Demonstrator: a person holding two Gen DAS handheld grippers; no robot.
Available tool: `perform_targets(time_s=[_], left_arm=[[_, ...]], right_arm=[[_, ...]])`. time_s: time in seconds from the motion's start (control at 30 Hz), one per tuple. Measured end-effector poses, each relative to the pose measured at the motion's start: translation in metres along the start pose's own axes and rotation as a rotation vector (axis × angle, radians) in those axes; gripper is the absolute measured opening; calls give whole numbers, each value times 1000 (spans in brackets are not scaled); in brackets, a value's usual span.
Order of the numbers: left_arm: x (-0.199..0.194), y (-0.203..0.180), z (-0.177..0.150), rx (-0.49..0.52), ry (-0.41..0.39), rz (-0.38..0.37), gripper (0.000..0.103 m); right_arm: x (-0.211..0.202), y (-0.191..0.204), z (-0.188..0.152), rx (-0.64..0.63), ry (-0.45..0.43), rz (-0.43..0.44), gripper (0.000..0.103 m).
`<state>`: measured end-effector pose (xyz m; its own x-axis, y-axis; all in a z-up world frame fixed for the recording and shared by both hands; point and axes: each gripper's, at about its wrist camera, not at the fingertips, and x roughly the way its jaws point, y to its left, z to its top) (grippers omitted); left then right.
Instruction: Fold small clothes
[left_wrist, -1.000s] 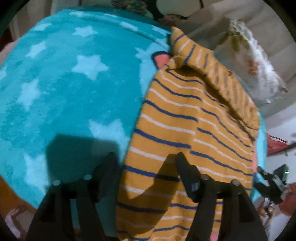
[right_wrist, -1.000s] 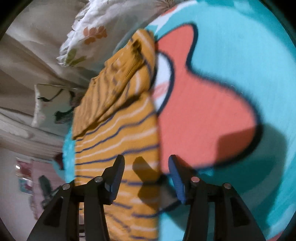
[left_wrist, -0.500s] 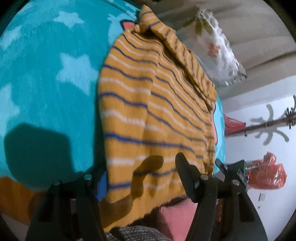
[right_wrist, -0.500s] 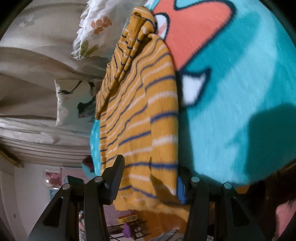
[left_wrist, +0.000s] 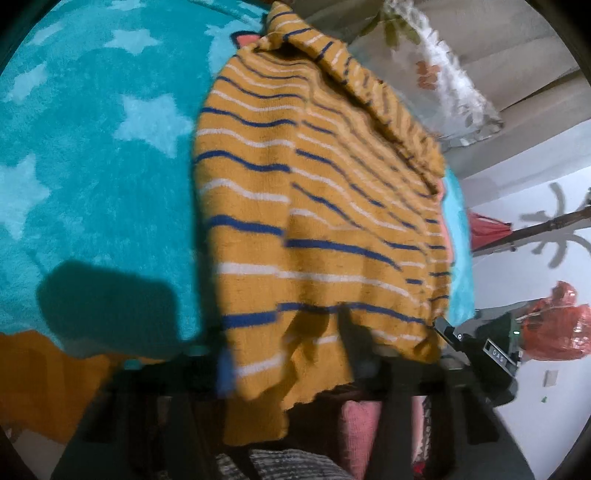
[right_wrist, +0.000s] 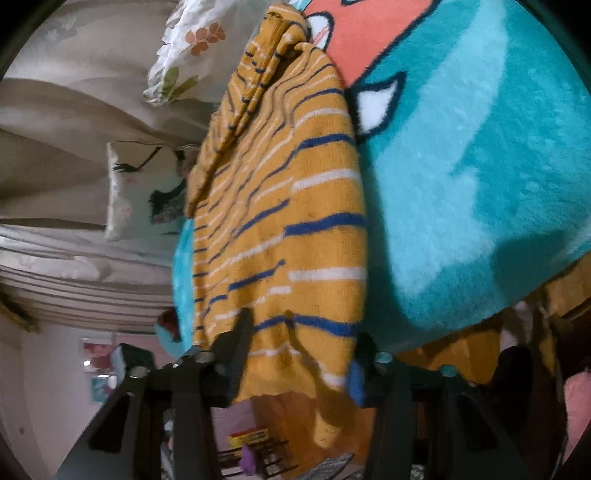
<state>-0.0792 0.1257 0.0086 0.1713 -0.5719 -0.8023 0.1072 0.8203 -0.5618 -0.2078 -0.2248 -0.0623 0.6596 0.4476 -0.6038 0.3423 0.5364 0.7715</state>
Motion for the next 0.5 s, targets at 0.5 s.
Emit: perform_targets(time_s=[0.5], left_arm=[[-56, 13, -36, 31, -38, -19, 7]], right_arm=[[-54, 10, -31, -41, -66, -80, 8]])
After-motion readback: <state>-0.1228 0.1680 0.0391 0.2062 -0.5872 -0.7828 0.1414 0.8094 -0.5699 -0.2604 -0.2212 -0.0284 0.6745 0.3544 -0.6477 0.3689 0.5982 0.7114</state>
